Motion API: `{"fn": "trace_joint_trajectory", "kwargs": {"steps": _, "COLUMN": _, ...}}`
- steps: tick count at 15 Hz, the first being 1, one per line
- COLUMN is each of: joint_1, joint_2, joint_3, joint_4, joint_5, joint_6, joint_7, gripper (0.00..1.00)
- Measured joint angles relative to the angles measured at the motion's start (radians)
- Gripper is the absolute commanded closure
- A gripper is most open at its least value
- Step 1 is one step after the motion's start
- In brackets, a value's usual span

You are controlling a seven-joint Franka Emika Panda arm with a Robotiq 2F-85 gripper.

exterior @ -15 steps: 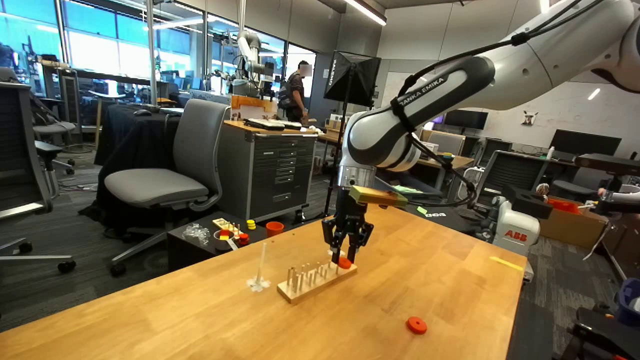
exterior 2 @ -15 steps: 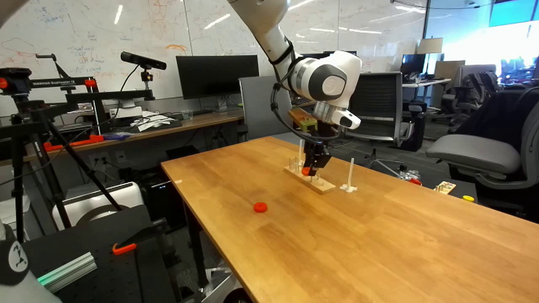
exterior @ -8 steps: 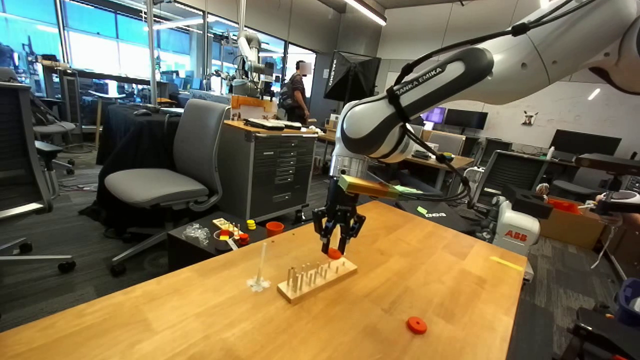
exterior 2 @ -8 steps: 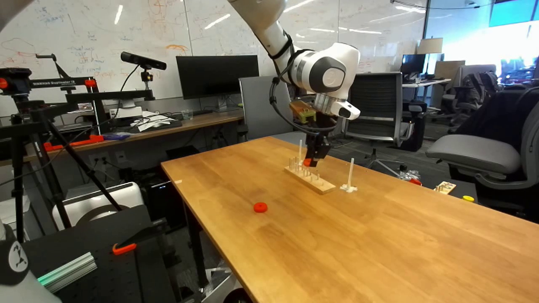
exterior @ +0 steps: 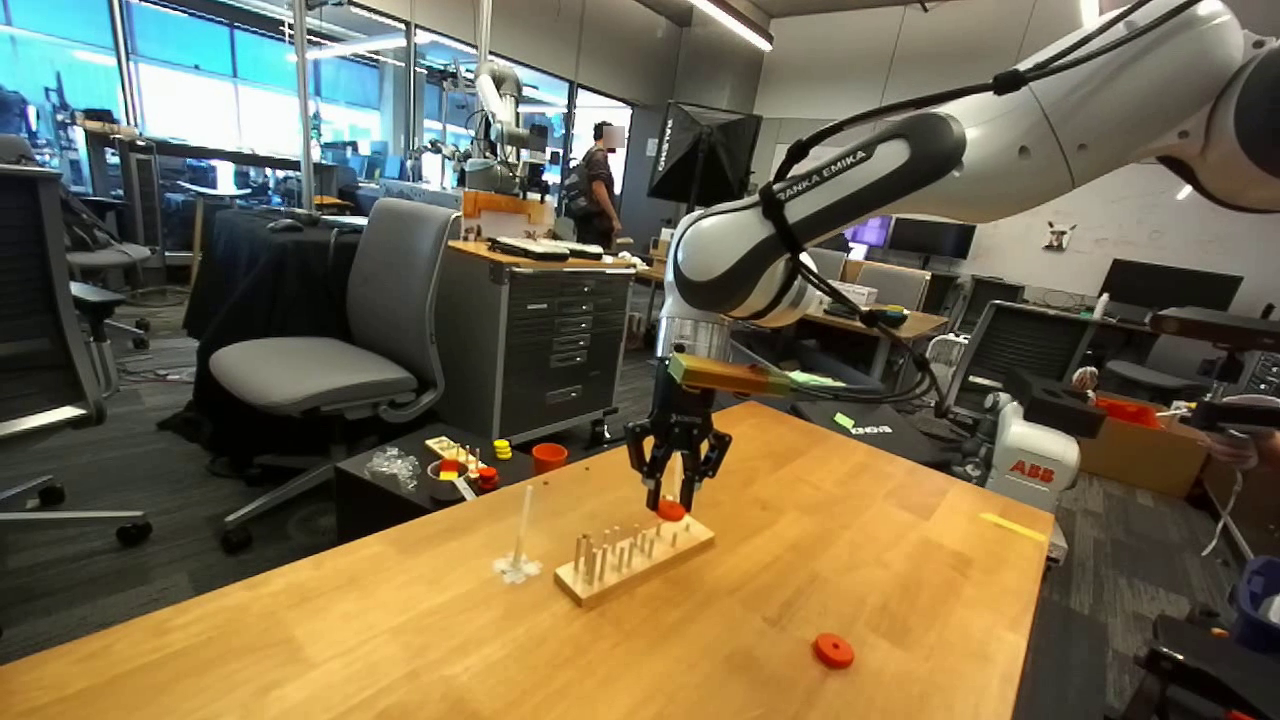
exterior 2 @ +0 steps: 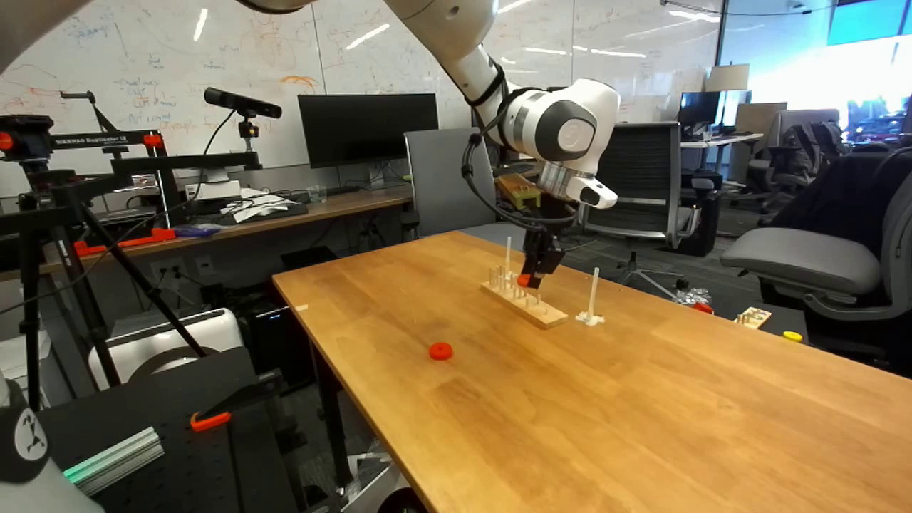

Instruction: Put one orange ring on the wooden platform

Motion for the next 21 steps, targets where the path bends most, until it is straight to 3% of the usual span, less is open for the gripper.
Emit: {"fn": "trace_joint_trajectory", "kwargs": {"steps": 21, "joint_1": -0.002, "joint_2": 0.138, "joint_3": -0.003, "joint_4": 0.191, "joint_5": 0.000, "joint_6": -0.117, "joint_7": 0.040, "gripper": 0.82}}
